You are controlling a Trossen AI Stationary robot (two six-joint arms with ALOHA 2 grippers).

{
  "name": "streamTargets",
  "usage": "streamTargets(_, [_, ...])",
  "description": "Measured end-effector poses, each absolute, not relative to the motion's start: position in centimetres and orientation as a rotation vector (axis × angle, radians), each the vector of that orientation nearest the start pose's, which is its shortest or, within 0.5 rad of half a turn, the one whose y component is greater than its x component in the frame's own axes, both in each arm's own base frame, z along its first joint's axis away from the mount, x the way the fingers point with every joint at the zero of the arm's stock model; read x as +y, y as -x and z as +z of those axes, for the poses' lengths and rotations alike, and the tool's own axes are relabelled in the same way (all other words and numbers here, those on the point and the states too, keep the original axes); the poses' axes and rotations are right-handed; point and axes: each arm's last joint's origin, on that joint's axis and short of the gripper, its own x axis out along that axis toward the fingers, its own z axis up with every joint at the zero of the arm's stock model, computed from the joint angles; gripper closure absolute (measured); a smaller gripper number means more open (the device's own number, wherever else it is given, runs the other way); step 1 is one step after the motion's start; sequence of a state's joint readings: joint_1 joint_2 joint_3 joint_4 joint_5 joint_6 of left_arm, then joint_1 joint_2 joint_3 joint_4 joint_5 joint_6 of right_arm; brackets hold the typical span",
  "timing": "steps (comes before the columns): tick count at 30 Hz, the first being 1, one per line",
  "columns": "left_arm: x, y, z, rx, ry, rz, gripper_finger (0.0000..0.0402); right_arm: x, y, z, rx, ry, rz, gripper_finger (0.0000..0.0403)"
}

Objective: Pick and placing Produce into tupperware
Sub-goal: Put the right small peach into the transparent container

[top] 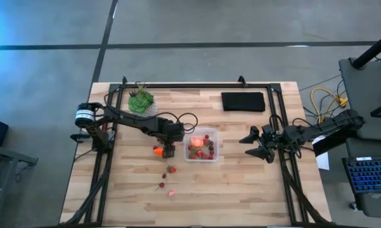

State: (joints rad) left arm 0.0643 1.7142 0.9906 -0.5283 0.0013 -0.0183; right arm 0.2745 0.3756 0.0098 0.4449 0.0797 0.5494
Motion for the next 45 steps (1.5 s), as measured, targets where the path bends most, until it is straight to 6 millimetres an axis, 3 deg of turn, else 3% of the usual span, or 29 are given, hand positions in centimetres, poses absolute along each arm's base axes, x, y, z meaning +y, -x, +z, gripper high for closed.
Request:
streamTargets(10, [2.0,-31.1,14.9,1.195,0.055,0.078,0.019,3.1,-11.7,17.6,-0.022,-0.561,0.211,0.009])
streamTargets(22, [2.0,-31.2,15.1,1.191,0.053,0.075,0.0317,3.1,-11.7,17.6,-0.022,-0.561,0.211,0.0094])
streamTargets(27, [1.9,-31.5,17.2,1.165,0.05,0.074,0.0331,3.1,-11.7,17.6,-0.023,-0.561,0.211,0.009])
streamTargets(32, [1.4,-31.3,23.4,1.025,0.008,0.117,0.0333,3.1,-11.7,17.6,-0.022,-0.561,0.211,0.0092])
streamTargets(35, [0.6,-31.4,27.4,0.831,-0.022,0.093,0.0327,3.1,-11.7,17.7,-0.023,-0.562,0.211,0.009])
streamTargets(37, [-0.2,-32.0,29.1,0.719,-0.062,0.056,0.0317,3.1,-11.7,17.6,-0.023,-0.561,0.211,0.0089])
streamTargets(39, [-0.8,-33.1,29.0,0.677,-0.076,0.034,0.0299,3.1,-11.7,17.6,-0.023,-0.562,0.211,0.009])
streamTargets(45, [-1.2,-36.4,26.1,0.758,-0.083,0.04,0.0219,3.1,-11.7,17.6,-0.022,-0.561,0.211,0.0096])
